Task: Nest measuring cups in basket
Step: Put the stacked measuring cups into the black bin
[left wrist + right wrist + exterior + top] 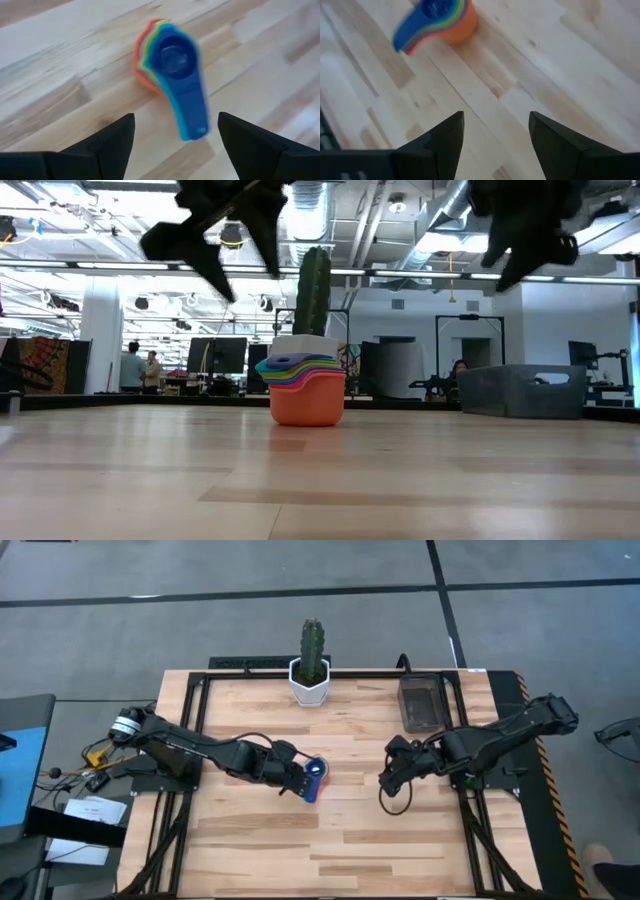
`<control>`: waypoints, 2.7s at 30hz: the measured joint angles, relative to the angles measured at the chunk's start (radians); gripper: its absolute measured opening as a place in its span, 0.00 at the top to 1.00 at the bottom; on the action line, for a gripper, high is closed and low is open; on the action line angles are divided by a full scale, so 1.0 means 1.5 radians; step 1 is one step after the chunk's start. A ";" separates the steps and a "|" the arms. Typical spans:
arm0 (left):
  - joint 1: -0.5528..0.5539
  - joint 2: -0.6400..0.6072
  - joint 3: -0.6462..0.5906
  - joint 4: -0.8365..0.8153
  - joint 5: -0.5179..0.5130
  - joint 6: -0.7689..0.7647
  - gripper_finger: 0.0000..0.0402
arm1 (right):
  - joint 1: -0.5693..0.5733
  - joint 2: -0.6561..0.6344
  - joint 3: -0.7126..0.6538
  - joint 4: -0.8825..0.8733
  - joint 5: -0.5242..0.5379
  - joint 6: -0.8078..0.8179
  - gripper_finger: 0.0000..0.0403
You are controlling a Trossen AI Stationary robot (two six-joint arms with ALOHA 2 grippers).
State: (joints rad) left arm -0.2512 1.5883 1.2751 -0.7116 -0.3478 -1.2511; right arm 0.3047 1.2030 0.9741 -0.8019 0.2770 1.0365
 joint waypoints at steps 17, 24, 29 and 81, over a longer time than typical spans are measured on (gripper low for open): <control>0.013 0.101 0.076 0.005 -0.009 0.019 0.36 | 0.036 0.000 0.048 -0.133 0.032 0.041 0.39; 0.015 0.133 0.104 -0.043 -0.024 -0.009 0.23 | 0.055 0.000 0.045 -0.152 0.028 0.061 0.39; 0.015 0.150 0.103 -0.007 -0.021 -0.010 0.13 | 0.054 0.000 0.045 -0.162 0.027 0.077 0.39; 0.033 0.274 0.096 0.065 0.068 -0.033 0.63 | 0.054 0.000 0.045 -0.174 0.023 0.096 0.39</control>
State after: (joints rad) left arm -0.2016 1.9999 1.4197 -0.6147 -0.2453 -1.3002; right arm 0.3859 1.2030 1.0416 -1.0626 0.3119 1.1809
